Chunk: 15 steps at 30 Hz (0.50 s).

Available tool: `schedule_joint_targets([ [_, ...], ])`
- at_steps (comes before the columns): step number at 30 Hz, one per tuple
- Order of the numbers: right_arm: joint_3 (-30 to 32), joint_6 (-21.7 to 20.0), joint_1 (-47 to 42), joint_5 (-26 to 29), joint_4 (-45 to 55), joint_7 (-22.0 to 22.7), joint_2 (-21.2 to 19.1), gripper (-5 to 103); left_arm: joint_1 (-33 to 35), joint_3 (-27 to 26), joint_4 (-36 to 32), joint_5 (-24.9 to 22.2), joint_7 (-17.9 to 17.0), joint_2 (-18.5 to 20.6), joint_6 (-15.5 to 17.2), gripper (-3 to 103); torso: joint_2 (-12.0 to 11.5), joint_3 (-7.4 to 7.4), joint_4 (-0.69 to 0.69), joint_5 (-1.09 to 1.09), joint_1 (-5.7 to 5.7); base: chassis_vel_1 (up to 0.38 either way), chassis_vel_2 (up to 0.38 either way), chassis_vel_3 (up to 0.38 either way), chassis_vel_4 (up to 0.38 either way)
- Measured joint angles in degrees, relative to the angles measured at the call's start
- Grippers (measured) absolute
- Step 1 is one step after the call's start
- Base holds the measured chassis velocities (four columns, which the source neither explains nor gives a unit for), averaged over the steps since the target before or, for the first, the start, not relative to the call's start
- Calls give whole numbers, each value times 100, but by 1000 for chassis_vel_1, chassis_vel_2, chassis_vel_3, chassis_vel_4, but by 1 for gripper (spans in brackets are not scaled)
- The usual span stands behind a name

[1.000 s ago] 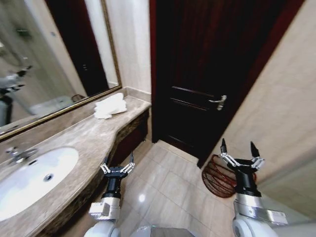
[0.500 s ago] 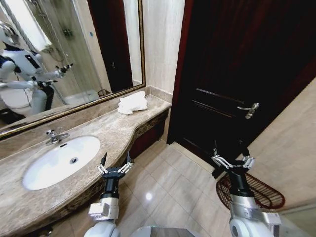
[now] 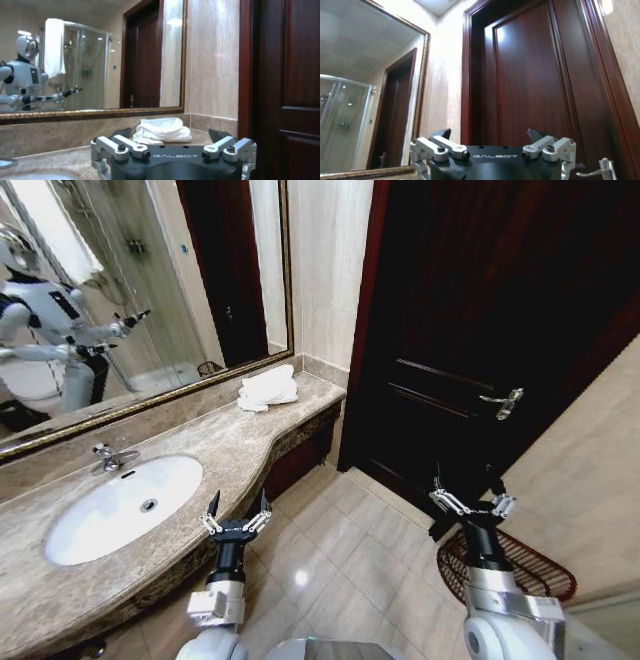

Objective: Discard the used towel into the hamper.

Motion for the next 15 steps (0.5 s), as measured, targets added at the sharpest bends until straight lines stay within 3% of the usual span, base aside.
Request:
schedule_joint_targets([
  [15,-32,62,-6,-82,-57,-52,65,100,-66,-49,24,-120,5,0,-115,100,0,0,0,0,1,-26,28,23,-22],
])
